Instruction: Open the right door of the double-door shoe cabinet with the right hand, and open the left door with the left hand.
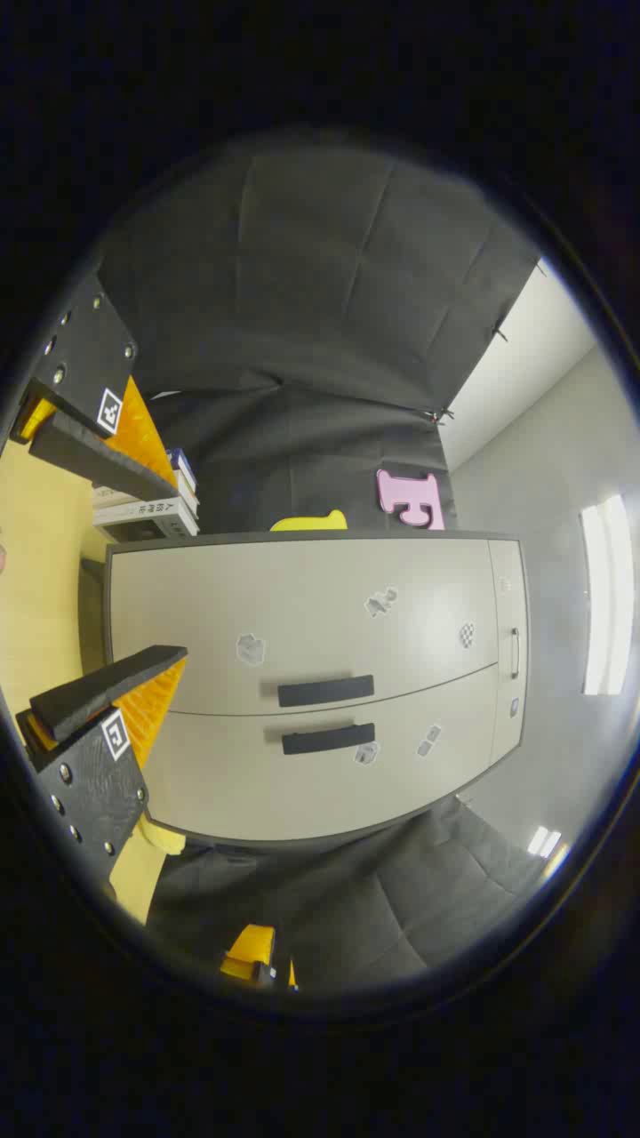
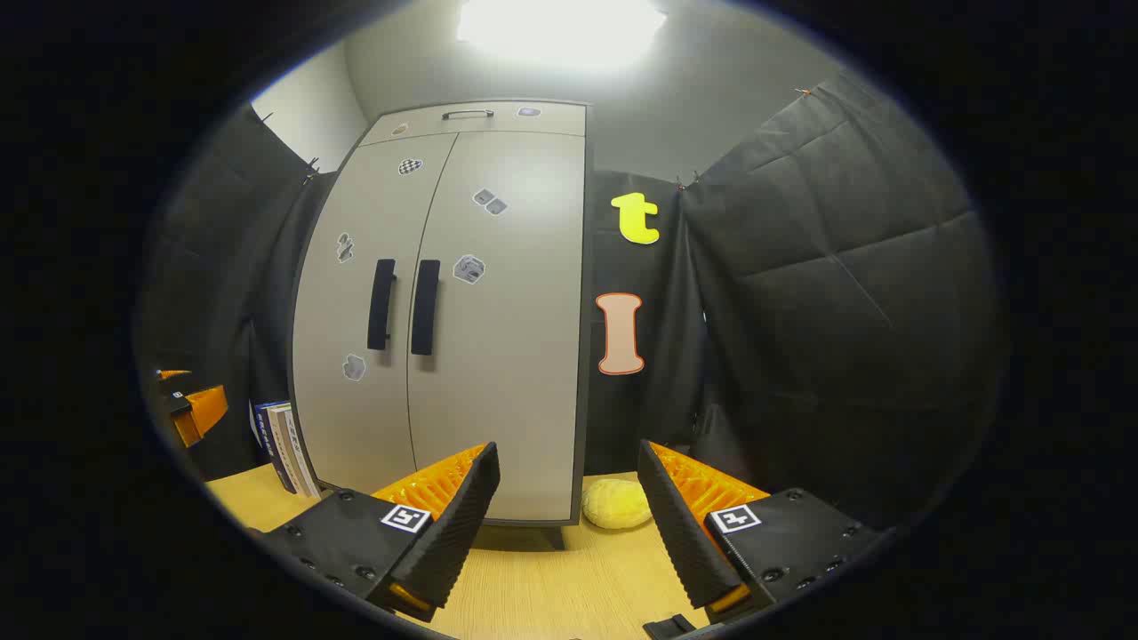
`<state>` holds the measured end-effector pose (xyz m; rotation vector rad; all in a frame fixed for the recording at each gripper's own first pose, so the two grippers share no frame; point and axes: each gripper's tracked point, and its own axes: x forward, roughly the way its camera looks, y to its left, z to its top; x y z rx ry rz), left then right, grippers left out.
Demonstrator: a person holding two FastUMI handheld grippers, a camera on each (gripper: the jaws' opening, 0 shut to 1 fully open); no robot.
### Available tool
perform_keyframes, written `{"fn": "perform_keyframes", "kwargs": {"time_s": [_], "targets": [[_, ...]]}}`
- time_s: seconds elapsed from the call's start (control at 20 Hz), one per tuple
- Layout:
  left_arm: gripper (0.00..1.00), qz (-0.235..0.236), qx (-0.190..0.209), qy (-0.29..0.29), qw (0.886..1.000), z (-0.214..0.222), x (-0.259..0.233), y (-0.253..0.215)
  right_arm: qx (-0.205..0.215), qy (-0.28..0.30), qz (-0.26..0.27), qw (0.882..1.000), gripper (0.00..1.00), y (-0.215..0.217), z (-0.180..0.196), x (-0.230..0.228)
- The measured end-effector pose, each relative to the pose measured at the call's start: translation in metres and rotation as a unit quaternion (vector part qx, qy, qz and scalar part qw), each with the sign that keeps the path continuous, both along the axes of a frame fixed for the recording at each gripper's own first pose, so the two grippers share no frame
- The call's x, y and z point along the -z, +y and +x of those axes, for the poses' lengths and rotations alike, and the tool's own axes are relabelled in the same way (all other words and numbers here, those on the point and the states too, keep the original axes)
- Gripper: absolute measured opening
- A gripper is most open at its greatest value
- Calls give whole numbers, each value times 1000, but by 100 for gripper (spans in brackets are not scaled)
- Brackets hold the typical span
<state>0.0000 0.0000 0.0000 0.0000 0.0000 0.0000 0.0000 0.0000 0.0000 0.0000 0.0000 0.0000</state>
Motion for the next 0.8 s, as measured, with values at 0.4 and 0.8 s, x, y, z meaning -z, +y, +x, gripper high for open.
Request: {"fn": "perform_keyframes", "kwargs": {"time_s": [0.4,0.8], "targets": [[98,5,-9,0,1000,3,0,2,-15,-5,-1,1000,98,6,13,-4],[99,-3,-9,-7,1000,4,-2,2,-33,-2,1,999,98,21,21,-4]]}}
